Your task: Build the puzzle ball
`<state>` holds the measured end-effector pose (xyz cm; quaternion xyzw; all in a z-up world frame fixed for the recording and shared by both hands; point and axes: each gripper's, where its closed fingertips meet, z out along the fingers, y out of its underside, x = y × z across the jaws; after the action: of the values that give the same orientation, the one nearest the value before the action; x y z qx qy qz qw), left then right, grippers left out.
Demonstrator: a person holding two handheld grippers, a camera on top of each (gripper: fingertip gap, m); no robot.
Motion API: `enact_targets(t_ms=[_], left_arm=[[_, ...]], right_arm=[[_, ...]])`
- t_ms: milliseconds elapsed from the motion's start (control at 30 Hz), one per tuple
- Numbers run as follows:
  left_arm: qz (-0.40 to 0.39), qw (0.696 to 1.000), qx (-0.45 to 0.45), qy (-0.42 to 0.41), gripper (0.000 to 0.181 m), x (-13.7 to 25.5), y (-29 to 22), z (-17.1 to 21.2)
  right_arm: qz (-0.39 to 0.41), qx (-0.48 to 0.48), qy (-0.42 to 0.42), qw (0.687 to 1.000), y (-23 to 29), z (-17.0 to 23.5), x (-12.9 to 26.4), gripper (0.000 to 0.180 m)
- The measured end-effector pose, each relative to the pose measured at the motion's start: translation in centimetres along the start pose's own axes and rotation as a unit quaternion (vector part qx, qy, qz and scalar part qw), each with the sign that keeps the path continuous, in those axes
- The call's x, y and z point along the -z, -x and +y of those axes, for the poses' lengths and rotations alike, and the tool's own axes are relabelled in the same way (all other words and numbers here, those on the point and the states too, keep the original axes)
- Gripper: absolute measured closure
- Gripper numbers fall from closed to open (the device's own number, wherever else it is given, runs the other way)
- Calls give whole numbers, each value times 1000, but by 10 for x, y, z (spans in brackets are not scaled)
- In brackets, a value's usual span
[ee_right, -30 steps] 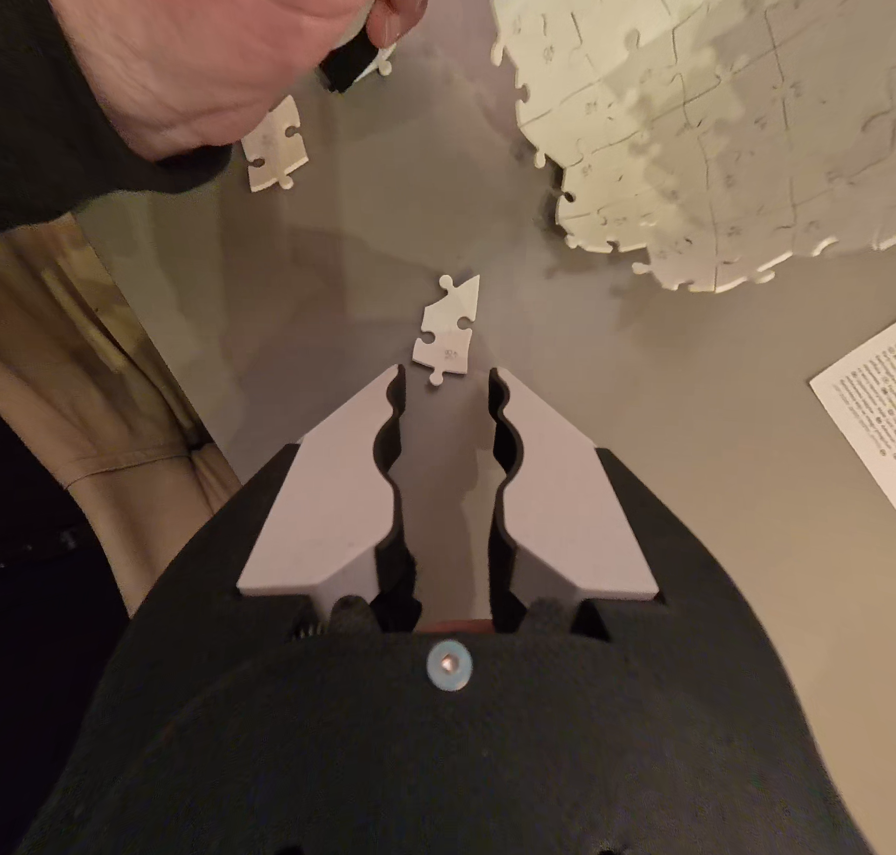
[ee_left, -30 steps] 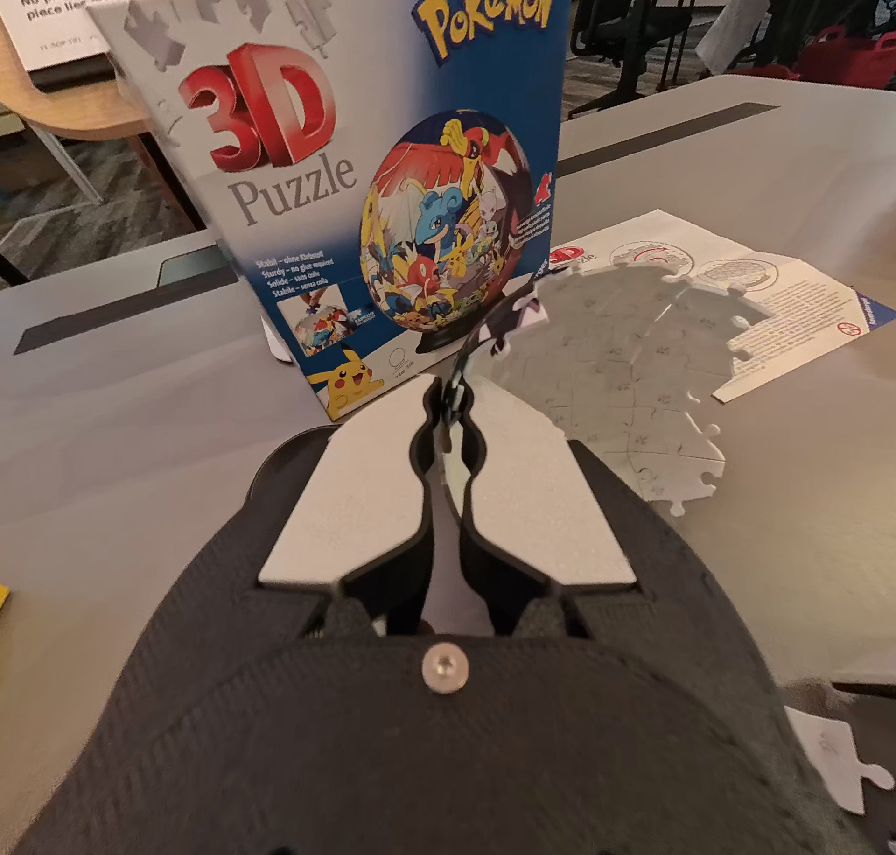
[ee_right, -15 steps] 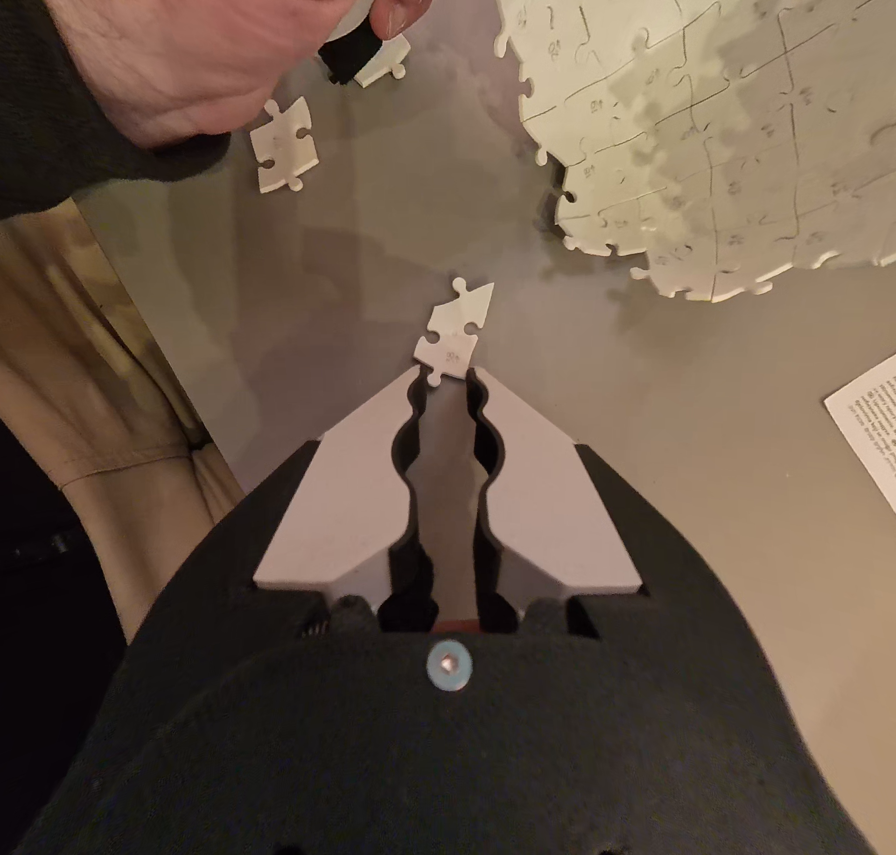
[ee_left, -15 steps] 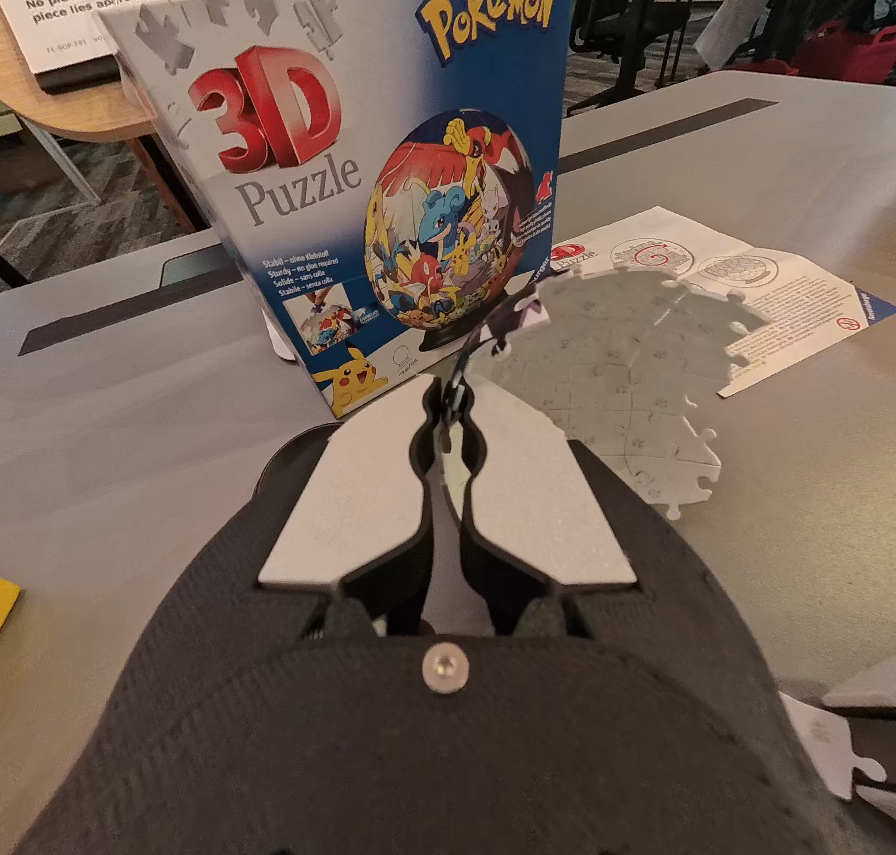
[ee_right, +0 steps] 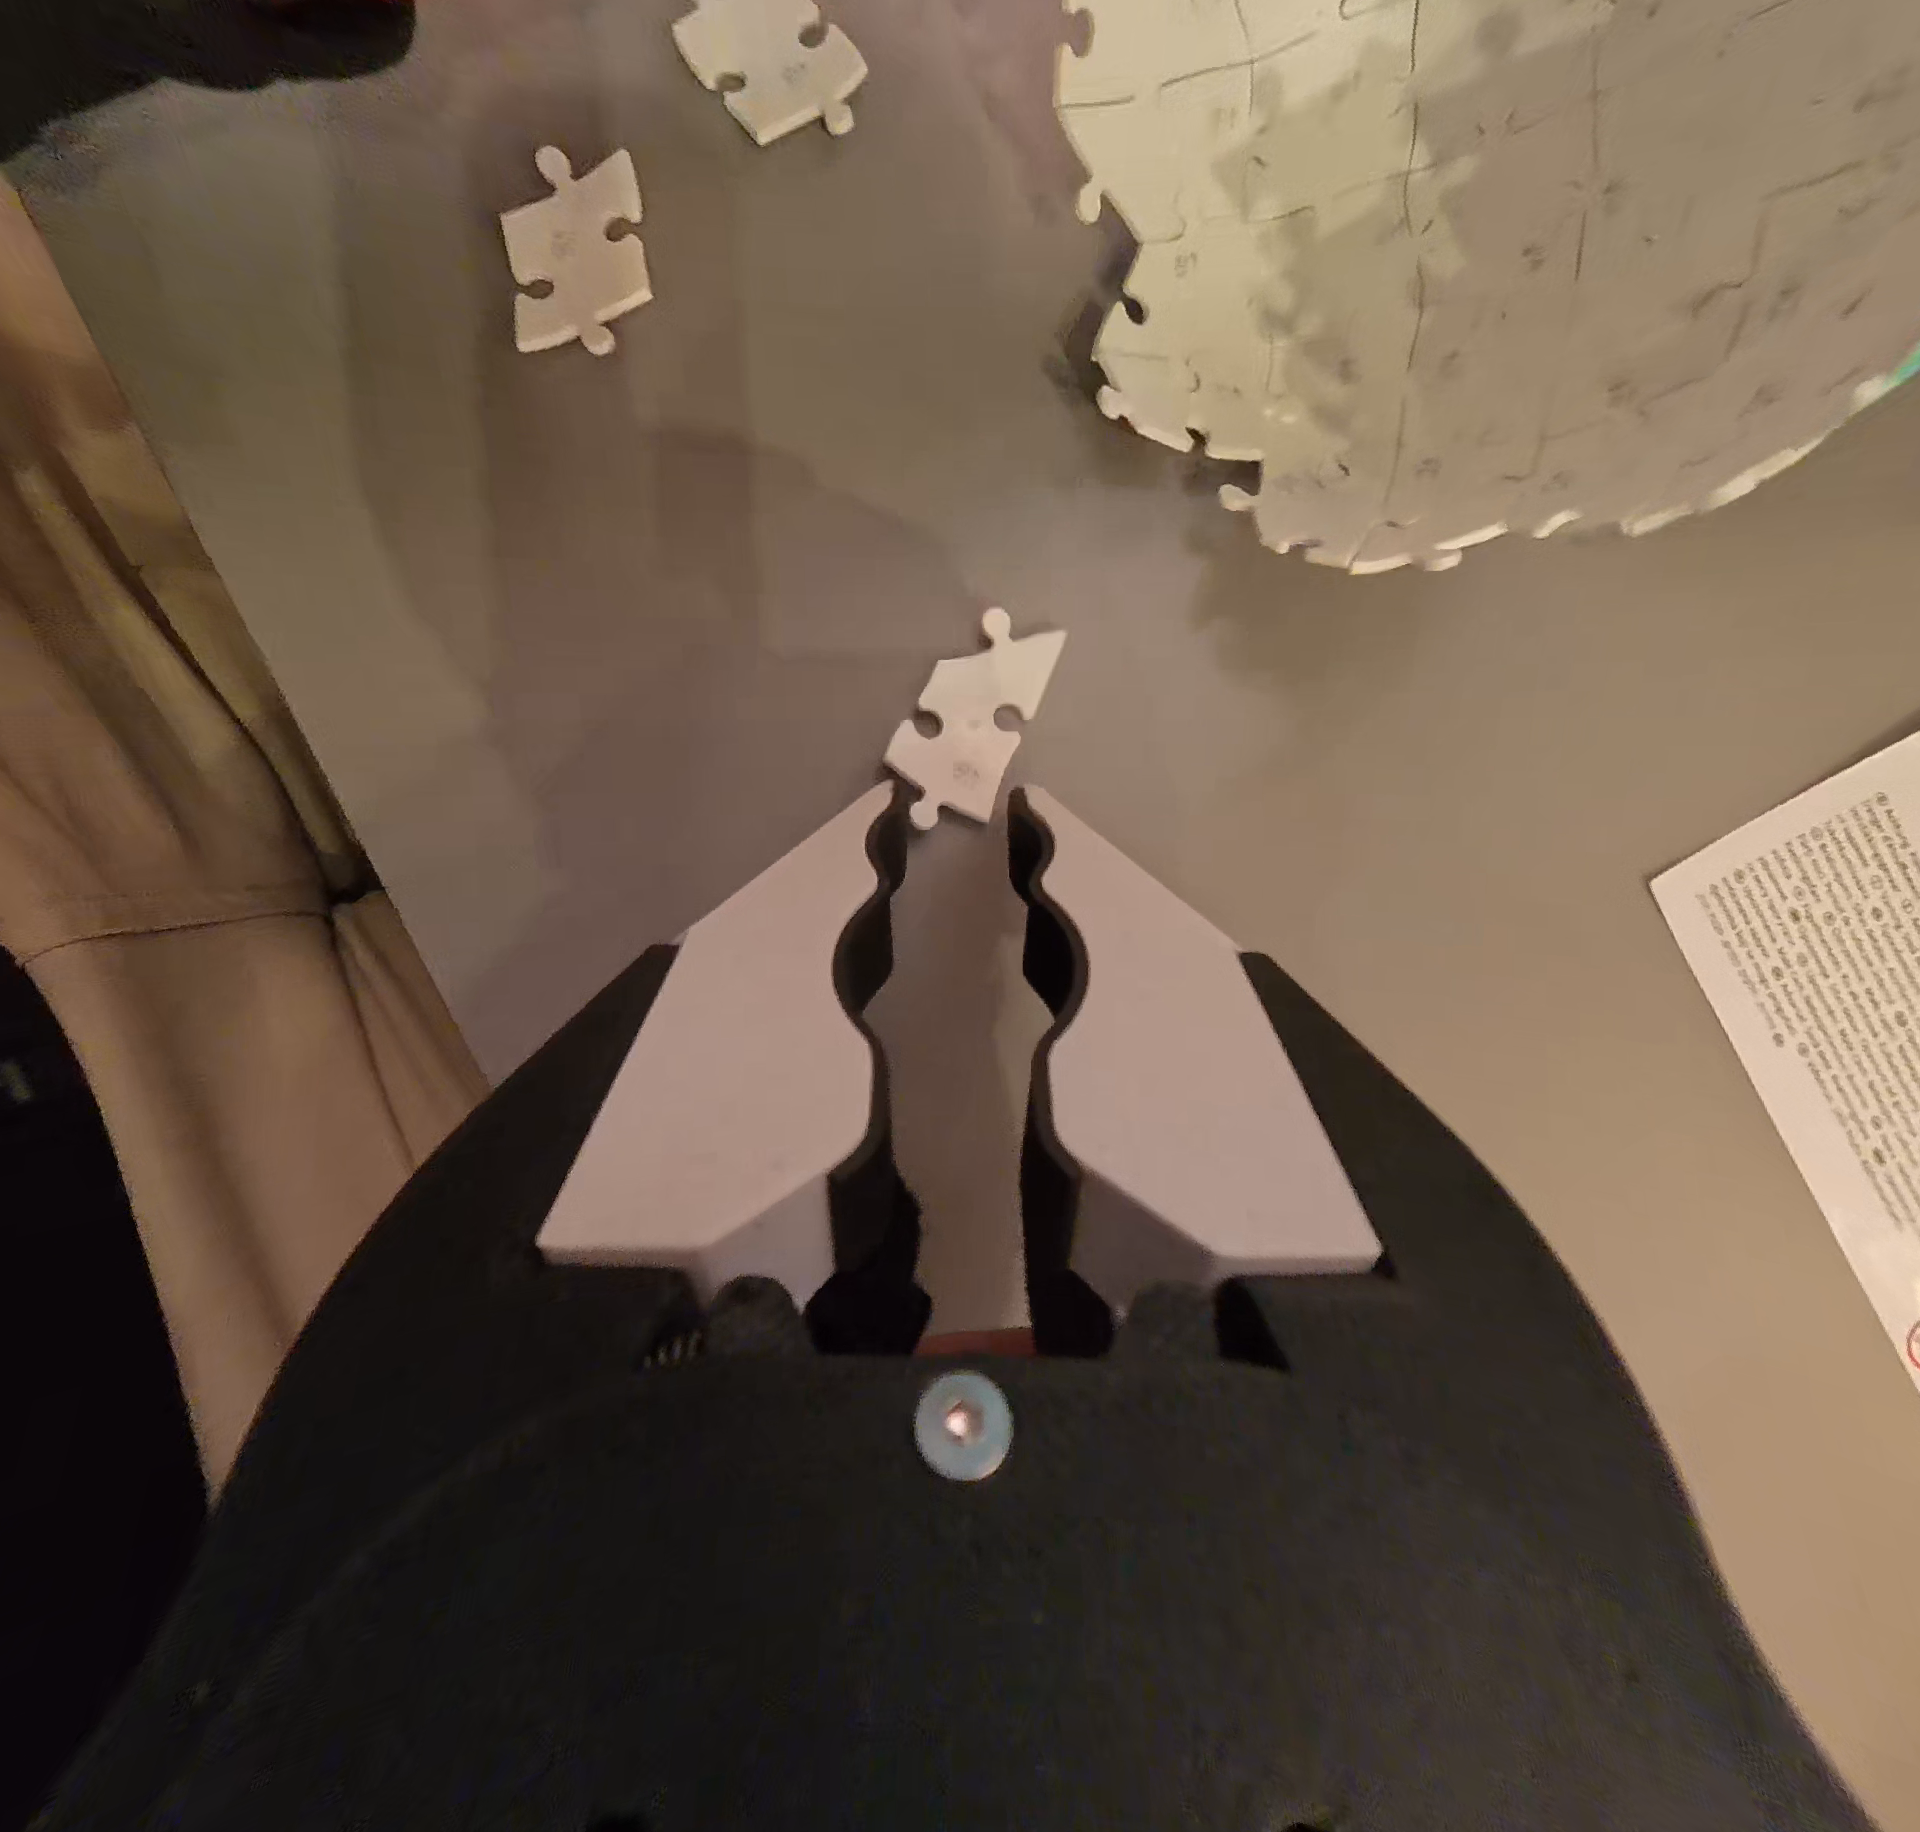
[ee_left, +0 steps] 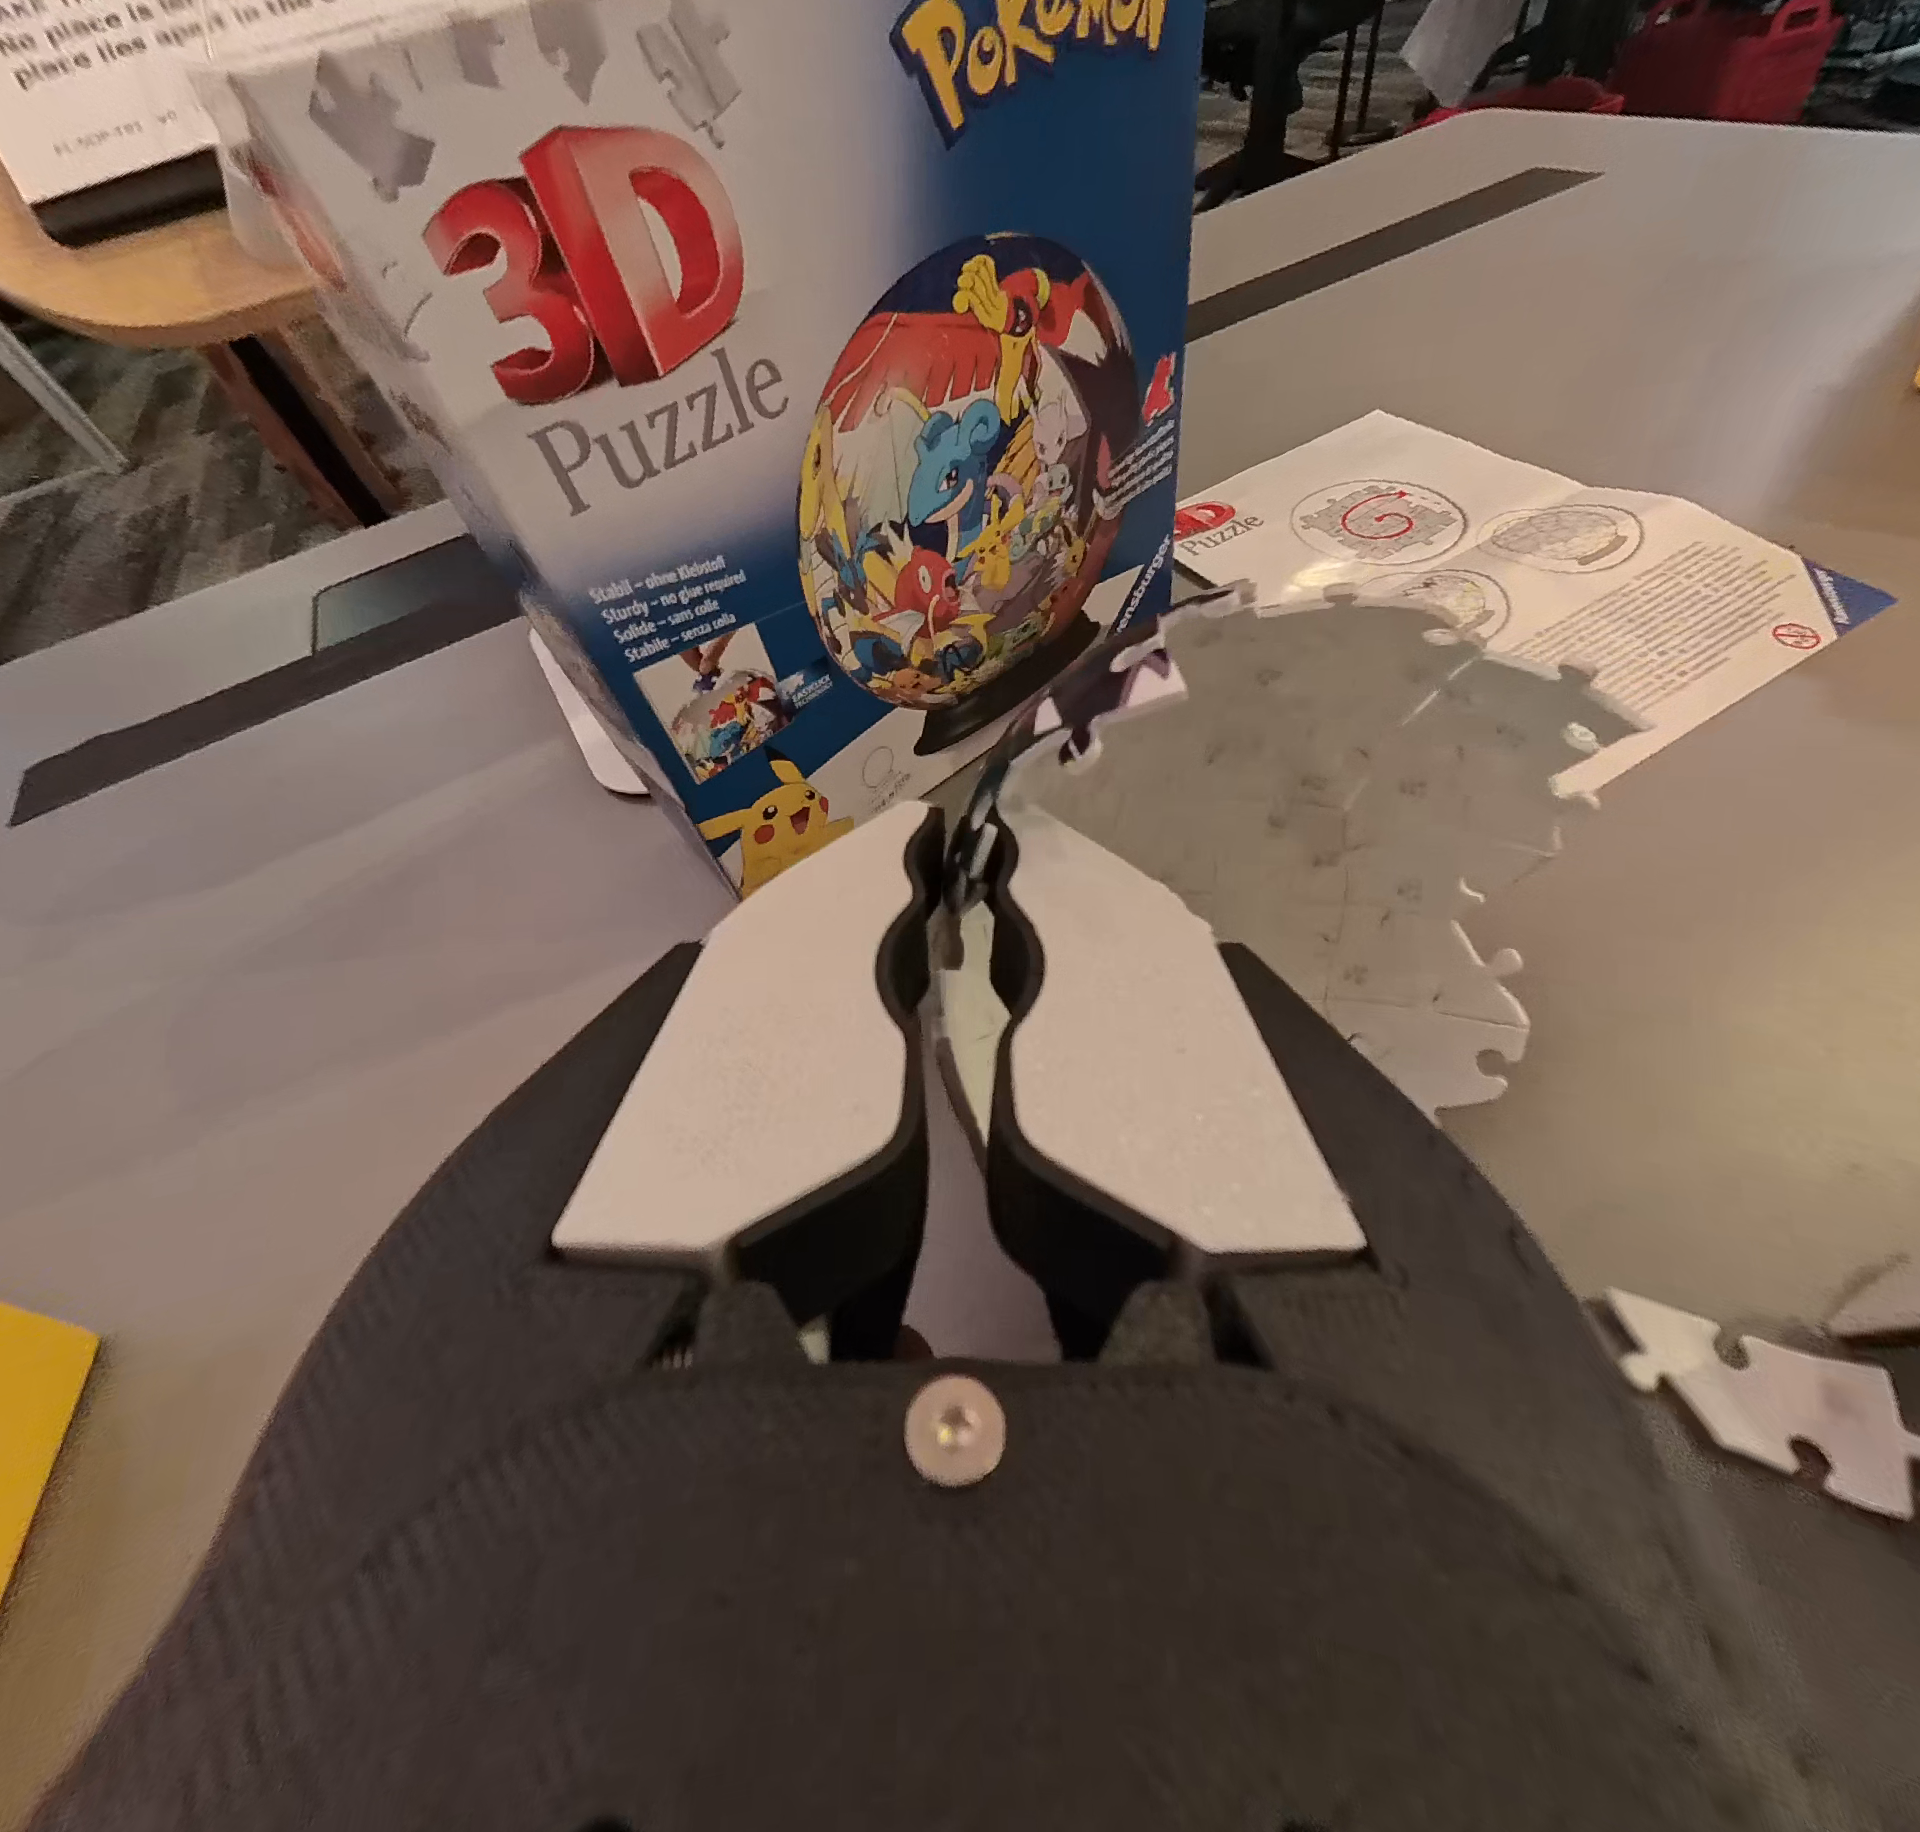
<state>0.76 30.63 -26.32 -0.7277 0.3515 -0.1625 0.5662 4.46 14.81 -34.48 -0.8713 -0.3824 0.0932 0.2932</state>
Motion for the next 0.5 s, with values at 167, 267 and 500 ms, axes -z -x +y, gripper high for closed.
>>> enact_targets(t_ms=[167, 267, 500], left_arm=[[15, 999, 37, 6, 176, 2, 15, 4], [8, 999, 39, 7, 176, 4, 25, 4], [-8, 999, 36, -1, 176, 10, 40, -2]], right_arm=[[0, 7, -22, 1000, 1, -7, 6, 160], [1, 16, -30, 999, 3, -11, 9, 159], [-28, 37, -53, 997, 23, -32, 5, 152]])
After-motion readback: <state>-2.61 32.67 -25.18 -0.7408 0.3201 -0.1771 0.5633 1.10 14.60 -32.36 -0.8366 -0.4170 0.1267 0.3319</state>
